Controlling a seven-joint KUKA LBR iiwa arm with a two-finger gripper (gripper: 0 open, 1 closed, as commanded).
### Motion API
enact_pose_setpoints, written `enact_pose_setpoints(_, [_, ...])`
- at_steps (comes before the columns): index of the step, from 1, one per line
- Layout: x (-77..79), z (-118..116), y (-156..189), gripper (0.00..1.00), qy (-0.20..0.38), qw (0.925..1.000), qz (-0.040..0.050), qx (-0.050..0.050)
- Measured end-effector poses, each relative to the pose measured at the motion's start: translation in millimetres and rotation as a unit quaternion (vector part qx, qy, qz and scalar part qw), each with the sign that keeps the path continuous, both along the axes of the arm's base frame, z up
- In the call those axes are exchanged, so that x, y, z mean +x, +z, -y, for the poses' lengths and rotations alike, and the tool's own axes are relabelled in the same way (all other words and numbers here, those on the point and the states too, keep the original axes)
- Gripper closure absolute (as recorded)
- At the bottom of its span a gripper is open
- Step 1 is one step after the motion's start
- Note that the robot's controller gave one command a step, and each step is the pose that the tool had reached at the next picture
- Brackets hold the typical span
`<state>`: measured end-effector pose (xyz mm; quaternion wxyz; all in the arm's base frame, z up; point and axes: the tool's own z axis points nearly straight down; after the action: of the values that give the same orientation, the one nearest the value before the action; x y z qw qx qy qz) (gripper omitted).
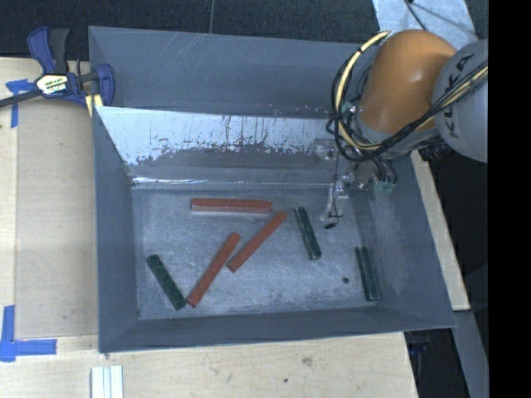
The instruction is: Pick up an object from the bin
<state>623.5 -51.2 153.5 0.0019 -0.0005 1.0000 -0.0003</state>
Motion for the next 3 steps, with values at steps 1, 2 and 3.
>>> enact_pose_setpoints(1, [-18.3,1,-86,0.0,-0.027,0.9996,-0.0055,0.001])
enact_pose_setpoints(2, [-33.1,-77,-83,0.0,-0.062,0.9981,-0.0013,0.002])
enact_pose_setpoints(3, [-31.8,-72,-82,1.0,-0.064,0.9979,0.0003,0.001])
